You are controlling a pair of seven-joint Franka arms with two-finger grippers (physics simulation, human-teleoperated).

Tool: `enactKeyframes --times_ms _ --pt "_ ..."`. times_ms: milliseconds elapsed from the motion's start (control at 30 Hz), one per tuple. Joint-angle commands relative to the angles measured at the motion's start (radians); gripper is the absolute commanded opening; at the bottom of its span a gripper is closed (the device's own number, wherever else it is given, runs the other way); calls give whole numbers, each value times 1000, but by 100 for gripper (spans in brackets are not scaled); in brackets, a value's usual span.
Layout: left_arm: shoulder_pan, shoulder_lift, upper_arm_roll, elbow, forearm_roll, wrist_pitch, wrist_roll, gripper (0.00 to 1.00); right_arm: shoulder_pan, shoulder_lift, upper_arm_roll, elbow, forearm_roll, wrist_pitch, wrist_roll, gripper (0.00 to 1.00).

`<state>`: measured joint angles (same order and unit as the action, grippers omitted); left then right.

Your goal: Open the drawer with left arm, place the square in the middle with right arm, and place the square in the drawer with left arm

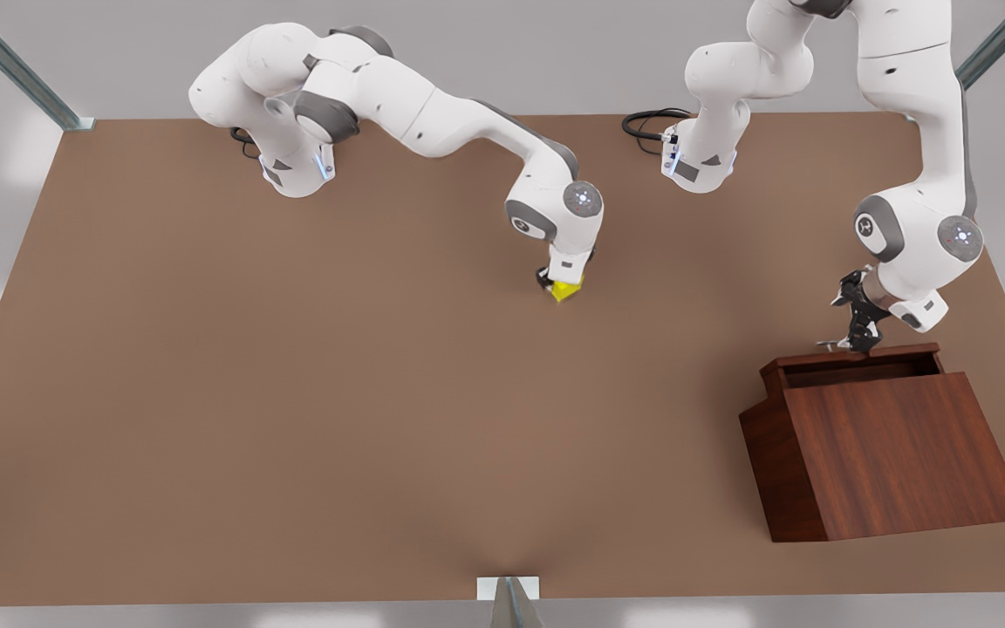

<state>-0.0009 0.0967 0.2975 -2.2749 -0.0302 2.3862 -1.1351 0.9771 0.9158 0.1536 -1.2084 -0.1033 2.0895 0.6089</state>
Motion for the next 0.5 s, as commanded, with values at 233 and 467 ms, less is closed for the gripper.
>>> enactKeyframes --times_ms 233,467 --pt "-1 -3 8 3 23 -4 0 100 2 3 3 15 -39 -3 8 100" --pt "-1 -6 8 3 24 -38 0 100 -404 -483 4 -79 -30 -359 -9 100"
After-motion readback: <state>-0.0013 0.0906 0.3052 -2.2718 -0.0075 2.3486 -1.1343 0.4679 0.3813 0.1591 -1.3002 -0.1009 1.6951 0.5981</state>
